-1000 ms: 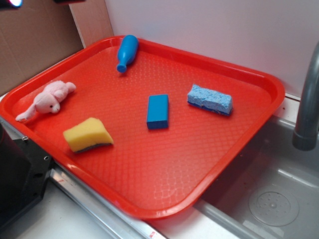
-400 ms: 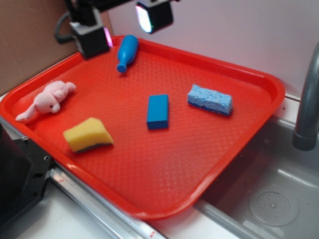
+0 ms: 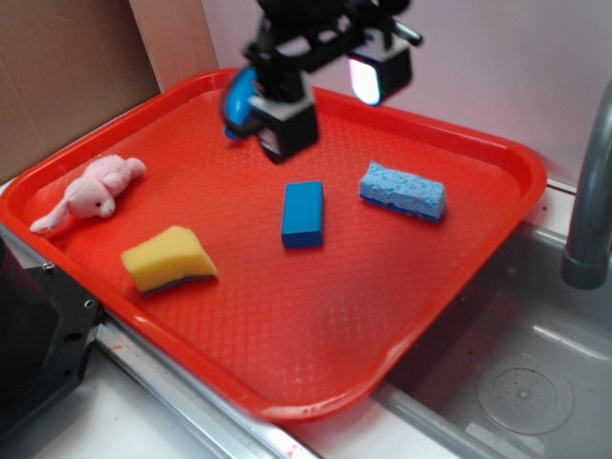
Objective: Grab the blue sponge.
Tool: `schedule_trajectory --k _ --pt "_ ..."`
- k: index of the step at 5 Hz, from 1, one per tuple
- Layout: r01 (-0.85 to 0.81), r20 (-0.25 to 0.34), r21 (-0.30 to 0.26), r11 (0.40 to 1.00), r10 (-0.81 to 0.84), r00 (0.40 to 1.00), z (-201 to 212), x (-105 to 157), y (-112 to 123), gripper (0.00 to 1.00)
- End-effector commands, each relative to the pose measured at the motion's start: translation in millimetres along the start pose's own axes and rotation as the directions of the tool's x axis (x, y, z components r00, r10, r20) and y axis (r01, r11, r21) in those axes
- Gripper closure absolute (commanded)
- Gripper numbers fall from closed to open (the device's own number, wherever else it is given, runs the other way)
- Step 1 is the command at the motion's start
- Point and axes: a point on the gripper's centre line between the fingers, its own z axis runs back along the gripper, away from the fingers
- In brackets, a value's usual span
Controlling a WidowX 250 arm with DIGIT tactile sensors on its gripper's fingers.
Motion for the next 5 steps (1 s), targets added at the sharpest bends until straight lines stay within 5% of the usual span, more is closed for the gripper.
schedule_trajectory --k 1,4,5 --pt "-0.111 0.031 -0.071 0.991 0.114 0.993 -29 -15 -45 0.00" --pt "-0.196 0.121 -0.047 0.980 0.200 0.972 -66 4 -62 0.00" --pt "-0.188 0.143 -0.047 0.981 0.193 0.971 -67 2 -62 1.00"
